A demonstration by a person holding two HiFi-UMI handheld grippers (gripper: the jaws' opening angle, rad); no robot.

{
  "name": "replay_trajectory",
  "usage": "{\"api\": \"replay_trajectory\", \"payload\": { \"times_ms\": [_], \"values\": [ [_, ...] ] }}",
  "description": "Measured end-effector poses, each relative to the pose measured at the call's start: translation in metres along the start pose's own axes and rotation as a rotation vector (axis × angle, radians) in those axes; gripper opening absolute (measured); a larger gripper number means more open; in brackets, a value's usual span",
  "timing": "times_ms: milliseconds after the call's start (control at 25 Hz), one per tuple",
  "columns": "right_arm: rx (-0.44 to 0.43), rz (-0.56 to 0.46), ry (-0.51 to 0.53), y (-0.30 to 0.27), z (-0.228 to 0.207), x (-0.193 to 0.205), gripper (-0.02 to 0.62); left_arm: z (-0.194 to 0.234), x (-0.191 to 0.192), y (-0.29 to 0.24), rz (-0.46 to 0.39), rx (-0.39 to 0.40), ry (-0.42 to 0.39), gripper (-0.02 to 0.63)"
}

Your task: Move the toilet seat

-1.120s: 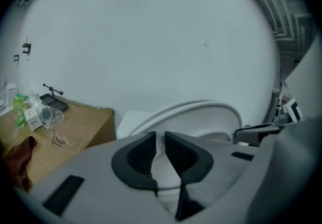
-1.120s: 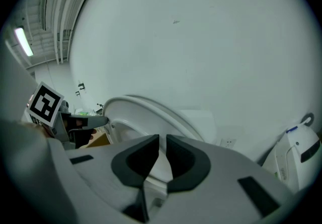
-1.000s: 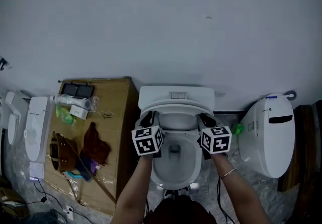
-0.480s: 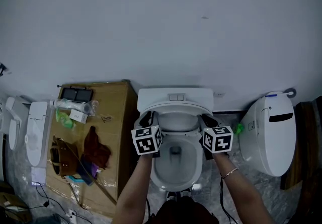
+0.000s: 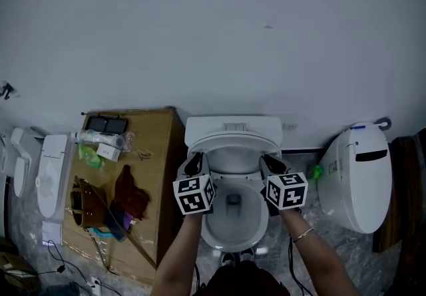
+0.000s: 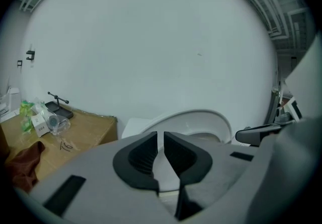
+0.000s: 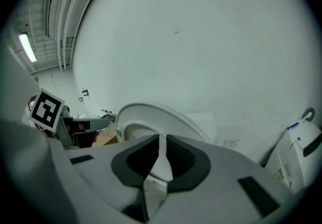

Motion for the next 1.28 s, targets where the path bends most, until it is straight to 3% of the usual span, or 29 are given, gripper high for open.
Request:
{"api": "replay_trajectory", "payload": {
  "times_ms": [440, 1280],
  "values": [
    [-0.057, -0.057, 0.037, 0.055, 0.047, 0.013, 0.040, -0.019, 0.006, 0.074, -0.068, 0.050, -0.053, 0.034],
    [-0.048, -0.205, 0.089, 0.169, 0.118, 0.025, 0.015, -0.030, 0.013, 0.206, -0.165, 0.114, -0.102, 0.028]
  ]
}}
Point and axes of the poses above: the fingertips, and each gripper's own axes: y backward along the fingers, z to its left, x out of its underside, the point moved 2 cm from there along y, backward along the fingers, and after that the axes turned 7 degrees about -y, right-handed, at the moved point
